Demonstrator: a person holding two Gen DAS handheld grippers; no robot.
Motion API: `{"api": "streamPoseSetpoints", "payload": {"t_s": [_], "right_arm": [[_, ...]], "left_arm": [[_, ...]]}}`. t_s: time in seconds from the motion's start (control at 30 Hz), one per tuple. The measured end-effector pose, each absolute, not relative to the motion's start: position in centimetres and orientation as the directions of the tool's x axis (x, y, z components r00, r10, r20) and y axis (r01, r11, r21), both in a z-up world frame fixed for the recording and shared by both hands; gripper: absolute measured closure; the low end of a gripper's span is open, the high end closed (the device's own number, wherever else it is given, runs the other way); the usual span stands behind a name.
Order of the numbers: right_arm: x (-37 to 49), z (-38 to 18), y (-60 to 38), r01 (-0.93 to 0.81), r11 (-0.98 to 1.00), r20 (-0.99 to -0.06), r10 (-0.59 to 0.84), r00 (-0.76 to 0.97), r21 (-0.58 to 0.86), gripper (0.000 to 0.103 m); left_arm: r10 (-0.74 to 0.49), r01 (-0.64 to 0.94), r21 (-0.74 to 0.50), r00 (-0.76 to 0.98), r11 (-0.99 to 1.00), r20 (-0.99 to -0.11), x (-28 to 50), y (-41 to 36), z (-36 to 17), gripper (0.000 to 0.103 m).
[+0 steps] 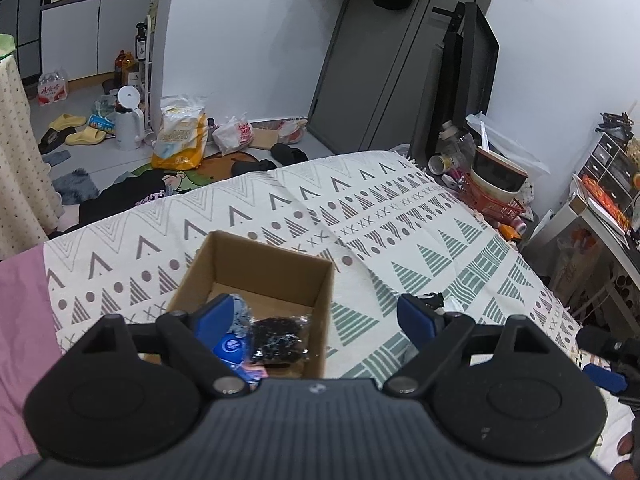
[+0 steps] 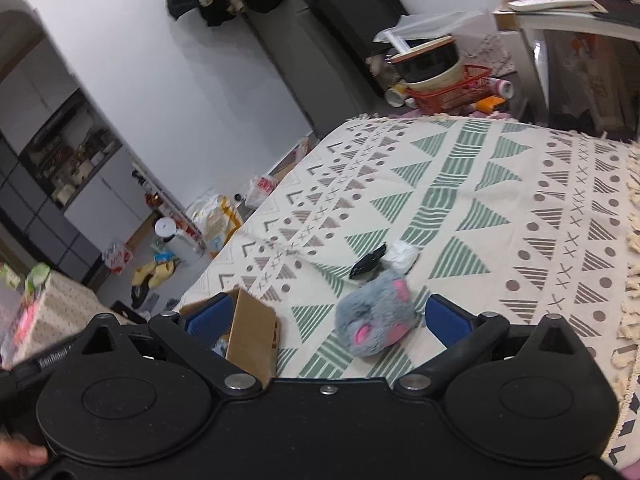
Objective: Organize soft objects
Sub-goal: 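Move both tools toward the grey plush mouse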
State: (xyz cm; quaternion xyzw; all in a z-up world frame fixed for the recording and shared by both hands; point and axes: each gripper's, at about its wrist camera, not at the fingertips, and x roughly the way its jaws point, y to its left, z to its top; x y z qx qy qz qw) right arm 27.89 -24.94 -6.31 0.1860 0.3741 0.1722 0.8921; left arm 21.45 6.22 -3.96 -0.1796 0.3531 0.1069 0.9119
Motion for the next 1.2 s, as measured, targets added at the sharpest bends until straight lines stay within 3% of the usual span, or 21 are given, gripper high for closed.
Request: {"api": "streamPoseSetpoints", "payload": {"t_s": [0.4,0.53,0.7,1.07,1.2], "right_arm": [[29.5,-10.4,-27.6,-0.145,0.811,-0.515,0.486,0.706,0.566,0.001],[30.7,-13.0,-27.8,-0.108,0.809,-0.556,0.488,0.672,0.578,0.015],[31.7,-14.6,-28.1,-0.074,0.786,-0.574,0.509,0.641,0.613,0.017],[35.0,-19.4,-27.6,0.017,0.722,-0.622,0.583,0.522,0.692,0.037],[35.7,-20.8,-27.4,0.040,0.703,-0.626,0.603,0.494,0.710,0.039]], "left_arm": [[0.028,-0.251,-0.222,0.719,0.942,-0.694,24.5,1.7,-5.1,0.015],[0.010,-0.206,-0.196,0.713,0.959,-0.701,25.9,0.2,-5.9,0.016],[-0.011,-0.180,-0.192,0.704,0.965,-0.711,27.4,-1.2,-7.4,0.016],[-0.058,-0.143,-0.196,0.647,0.970,-0.760,31.1,-4.1,-12.9,0.021],[-0.061,-0.140,-0.191,0.631,0.971,-0.773,32.4,-4.8,-14.9,0.023]]}}
